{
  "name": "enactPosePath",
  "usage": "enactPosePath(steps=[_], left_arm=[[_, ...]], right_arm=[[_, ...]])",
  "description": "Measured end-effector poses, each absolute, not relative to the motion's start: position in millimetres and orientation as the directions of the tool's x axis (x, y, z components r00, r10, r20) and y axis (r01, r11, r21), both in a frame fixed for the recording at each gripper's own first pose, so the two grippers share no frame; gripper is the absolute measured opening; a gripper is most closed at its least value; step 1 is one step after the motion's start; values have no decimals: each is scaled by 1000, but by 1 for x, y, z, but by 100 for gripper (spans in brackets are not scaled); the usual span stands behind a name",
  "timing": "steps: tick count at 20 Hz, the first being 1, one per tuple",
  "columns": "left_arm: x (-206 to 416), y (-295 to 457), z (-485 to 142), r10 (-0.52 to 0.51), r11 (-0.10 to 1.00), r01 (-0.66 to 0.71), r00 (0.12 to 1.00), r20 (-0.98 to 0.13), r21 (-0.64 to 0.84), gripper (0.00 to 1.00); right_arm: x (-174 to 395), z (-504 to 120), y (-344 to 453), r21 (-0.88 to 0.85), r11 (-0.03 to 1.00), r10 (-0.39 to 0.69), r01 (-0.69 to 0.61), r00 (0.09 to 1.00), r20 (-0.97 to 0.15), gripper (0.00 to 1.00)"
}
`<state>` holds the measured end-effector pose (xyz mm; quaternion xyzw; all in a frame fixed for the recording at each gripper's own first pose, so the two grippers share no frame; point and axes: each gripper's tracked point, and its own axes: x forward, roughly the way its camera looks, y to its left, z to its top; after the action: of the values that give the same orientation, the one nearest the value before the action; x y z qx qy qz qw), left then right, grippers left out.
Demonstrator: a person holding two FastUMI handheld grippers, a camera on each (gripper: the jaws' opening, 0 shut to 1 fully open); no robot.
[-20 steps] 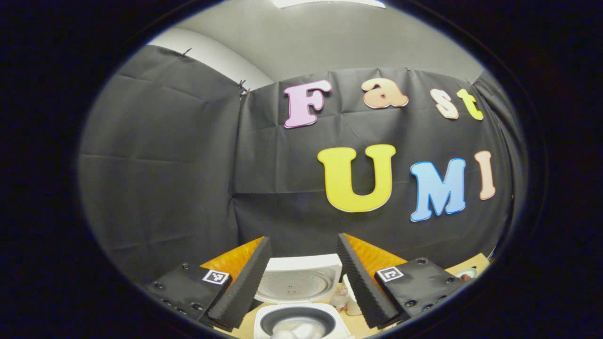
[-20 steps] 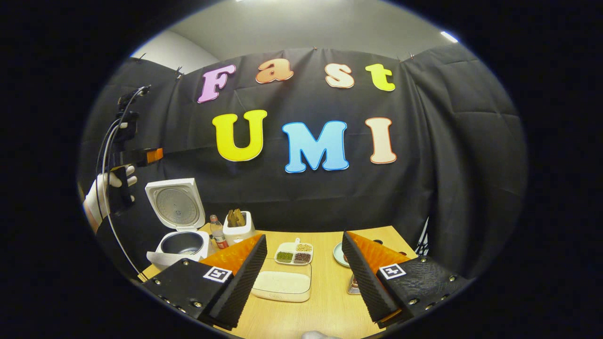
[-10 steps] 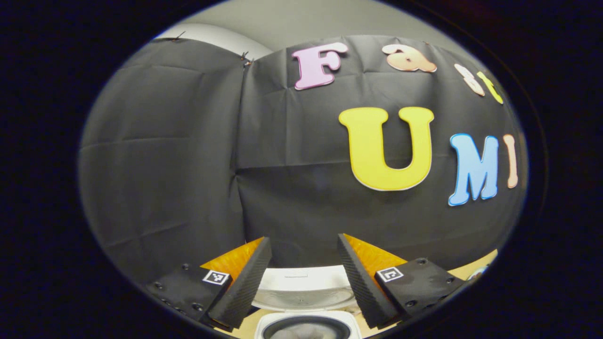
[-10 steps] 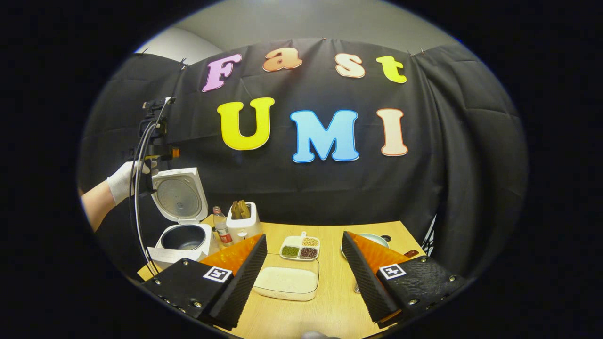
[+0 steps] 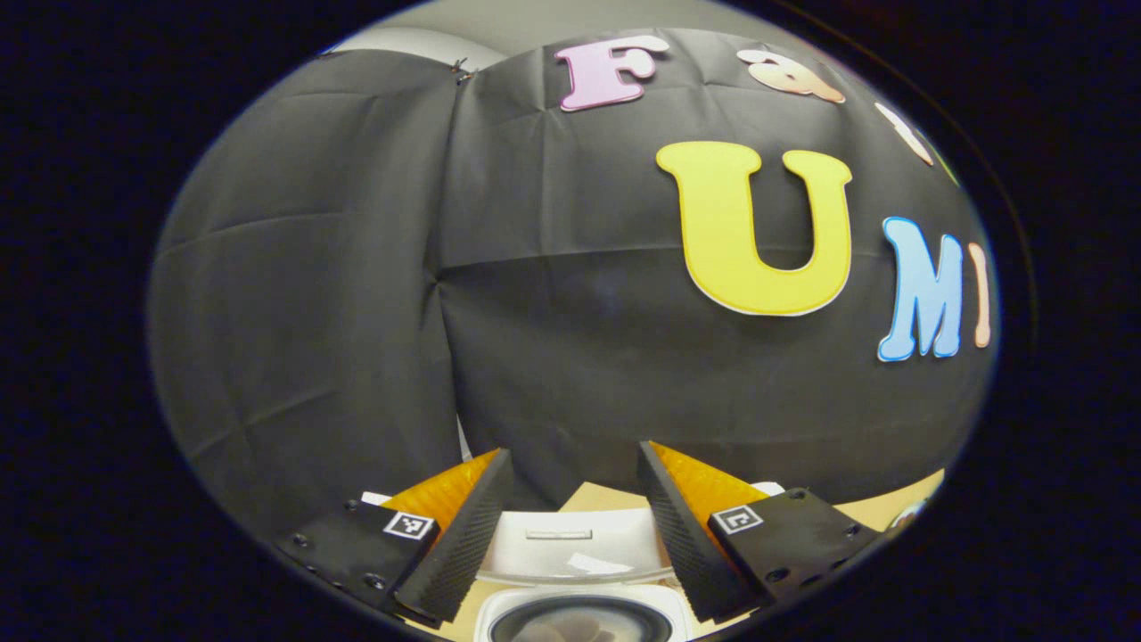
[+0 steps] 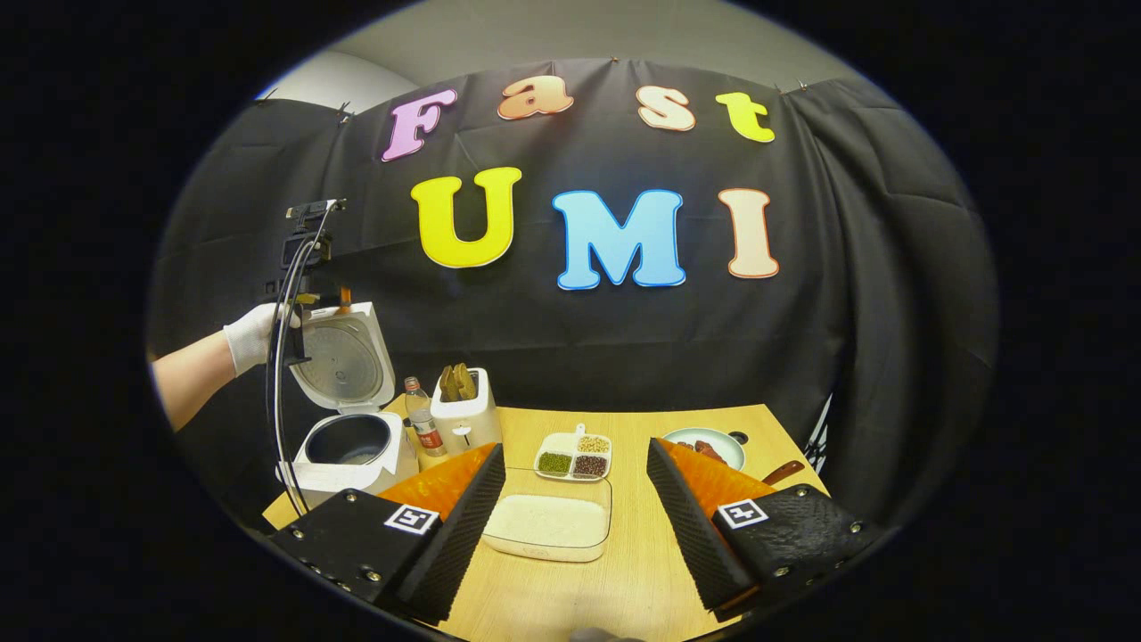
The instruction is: Close the left gripper, press the button to open the rice cooker; take a wooden spoon from the chopstick holder with the right hand, scoop a spoonful of rice and pour it into the rice cooker, then put the wooden spoon back into the chopstick holder.
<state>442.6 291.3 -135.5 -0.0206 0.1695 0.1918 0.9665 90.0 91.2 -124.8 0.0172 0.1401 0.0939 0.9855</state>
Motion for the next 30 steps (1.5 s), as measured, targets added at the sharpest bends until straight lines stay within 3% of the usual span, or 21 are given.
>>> enactPosePath(steps=[7, 16, 30], left_arm=[[421, 274, -146, 300, 940, -341, 830, -471, -2, 100], [325, 232, -183, 255, 944, -329, 753, -606, -11, 99], [236, 192, -326, 146, 958, -284, 569, -809, -27, 98]], right_arm=[[85, -119, 90, 116, 975, 215, -190, 941, -261, 98], [65, -150, 94, 141, 962, 267, -233, 910, -316, 98], [43, -182, 83, 160, 958, 281, -237, 881, -379, 98]])
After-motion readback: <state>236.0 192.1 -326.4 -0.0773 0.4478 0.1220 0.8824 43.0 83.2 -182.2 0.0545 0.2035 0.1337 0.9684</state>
